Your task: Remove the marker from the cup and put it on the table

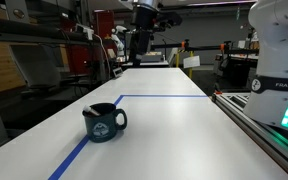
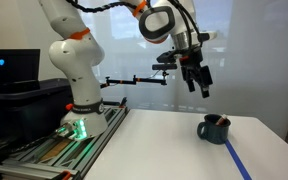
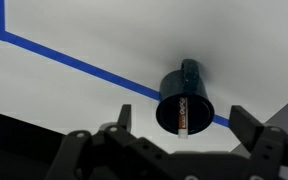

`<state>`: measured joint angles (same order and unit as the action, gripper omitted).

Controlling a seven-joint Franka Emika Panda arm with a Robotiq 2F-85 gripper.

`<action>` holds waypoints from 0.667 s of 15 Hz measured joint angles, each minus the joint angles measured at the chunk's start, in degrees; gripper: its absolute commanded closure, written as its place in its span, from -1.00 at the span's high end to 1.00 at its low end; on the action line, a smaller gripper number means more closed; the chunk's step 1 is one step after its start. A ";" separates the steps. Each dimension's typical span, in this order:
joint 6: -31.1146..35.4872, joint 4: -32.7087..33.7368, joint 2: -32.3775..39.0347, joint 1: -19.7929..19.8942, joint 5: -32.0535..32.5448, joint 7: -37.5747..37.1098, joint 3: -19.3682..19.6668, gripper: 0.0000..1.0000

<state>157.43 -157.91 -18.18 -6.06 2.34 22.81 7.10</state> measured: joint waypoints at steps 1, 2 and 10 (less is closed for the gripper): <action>1.12 0.13 1.54 -2.18 -2.75 3.42 1.31 1.00; 1.67 0.35 2.82 -4.44 -5.72 6.79 2.53 1.00; 3.01 3.78 8.60 -6.06 -12.80 12.09 3.39 1.00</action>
<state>160.44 -154.13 -9.58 -12.12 -10.46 34.90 10.48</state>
